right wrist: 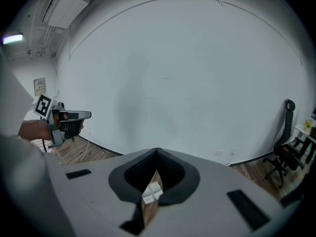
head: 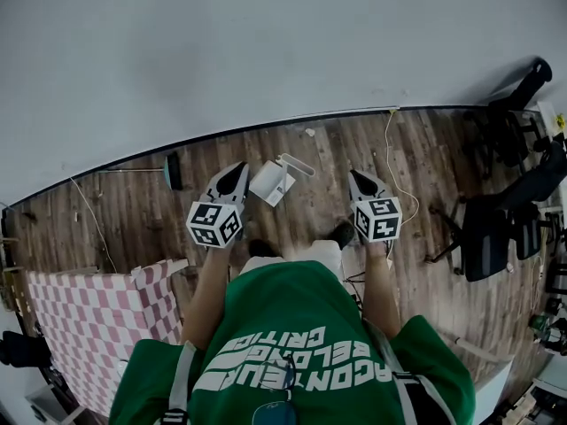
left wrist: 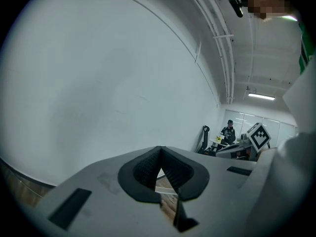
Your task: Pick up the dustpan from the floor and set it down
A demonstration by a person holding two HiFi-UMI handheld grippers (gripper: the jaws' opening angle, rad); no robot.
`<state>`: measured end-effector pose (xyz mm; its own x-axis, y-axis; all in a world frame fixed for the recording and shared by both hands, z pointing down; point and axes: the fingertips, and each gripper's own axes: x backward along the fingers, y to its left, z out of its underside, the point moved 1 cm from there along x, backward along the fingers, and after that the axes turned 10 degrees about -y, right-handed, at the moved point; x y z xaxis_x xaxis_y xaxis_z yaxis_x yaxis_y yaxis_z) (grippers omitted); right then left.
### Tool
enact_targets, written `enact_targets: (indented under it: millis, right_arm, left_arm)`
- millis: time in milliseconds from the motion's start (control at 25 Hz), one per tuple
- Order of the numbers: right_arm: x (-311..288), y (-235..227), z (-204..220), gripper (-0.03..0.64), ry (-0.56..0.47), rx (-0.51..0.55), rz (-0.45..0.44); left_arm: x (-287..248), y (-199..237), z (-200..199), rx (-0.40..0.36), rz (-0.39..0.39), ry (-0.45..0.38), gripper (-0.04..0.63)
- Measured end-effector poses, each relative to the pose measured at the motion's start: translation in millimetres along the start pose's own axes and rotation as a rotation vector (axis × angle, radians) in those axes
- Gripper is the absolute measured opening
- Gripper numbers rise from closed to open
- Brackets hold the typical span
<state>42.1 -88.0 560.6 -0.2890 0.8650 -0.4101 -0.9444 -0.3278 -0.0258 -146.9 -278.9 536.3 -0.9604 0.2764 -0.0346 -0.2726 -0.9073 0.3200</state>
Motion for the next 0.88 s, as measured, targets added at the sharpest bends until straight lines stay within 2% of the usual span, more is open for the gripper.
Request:
enact_targets:
  millis: [880]
  right_arm:
    - [-2.6,15.3,-2.7,0.008,0.008,0.059,-0.047]
  left_arm:
    - [18.0,15.9,0.5,0.007,-0.053,-0.009,-0.003]
